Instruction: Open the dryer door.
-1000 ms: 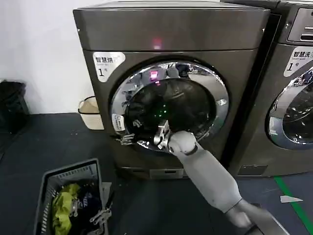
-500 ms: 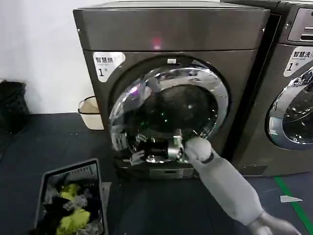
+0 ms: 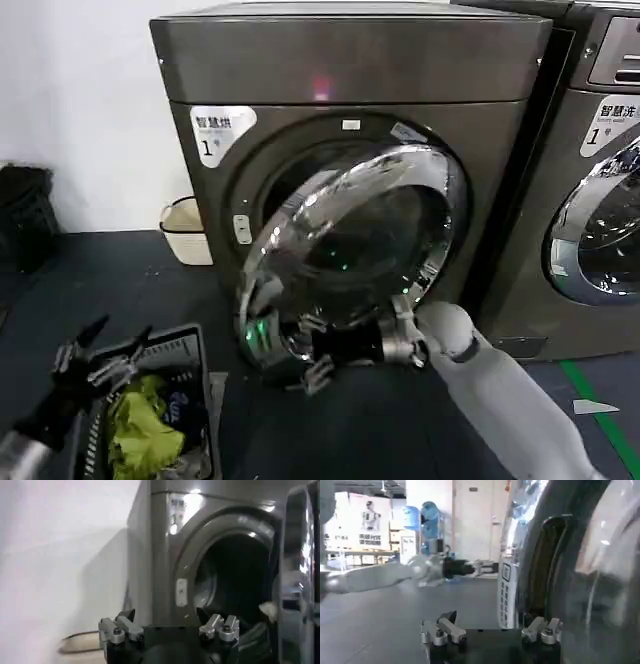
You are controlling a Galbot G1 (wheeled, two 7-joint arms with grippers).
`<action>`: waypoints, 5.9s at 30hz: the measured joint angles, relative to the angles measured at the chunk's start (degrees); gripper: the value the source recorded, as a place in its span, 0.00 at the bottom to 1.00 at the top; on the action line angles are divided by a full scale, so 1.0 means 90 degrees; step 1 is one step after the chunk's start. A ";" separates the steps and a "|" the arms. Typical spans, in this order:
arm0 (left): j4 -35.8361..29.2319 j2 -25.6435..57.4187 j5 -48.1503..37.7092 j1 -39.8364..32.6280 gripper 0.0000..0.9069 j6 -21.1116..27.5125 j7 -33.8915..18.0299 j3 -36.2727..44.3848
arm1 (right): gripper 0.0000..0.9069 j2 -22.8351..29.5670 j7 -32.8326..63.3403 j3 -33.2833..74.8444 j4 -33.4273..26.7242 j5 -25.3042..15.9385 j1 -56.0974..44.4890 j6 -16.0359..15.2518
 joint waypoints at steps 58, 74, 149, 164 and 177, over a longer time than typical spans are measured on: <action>0.2039 0.1085 -0.1258 -0.6556 1.00 -0.0795 0.0490 0.9405 | 1.00 0.0502 0.5904 1.1287 0.1365 -0.0429 -0.5591 0.0151; 0.2949 -0.0547 -0.0827 -0.7828 1.00 -0.1254 -0.0087 1.0850 | 1.00 0.0626 0.6091 1.3070 0.1675 -0.0637 -0.6591 0.0103; 0.0726 0.4329 0.0321 -0.7100 1.00 -0.2215 -0.1259 1.0058 | 1.00 0.0423 0.6699 1.4076 0.1382 -0.1629 -0.6249 0.0363; 0.1133 0.6923 0.2387 -0.5697 1.00 -0.1663 -0.0380 0.8708 | 1.00 0.0266 0.6636 1.3642 0.1119 -0.1844 -0.5849 0.0580; 0.1776 0.7673 0.3182 -0.5765 1.00 -0.1609 0.0281 0.8765 | 1.00 0.0245 0.6615 1.3532 0.1129 -0.1845 -0.5741 0.0586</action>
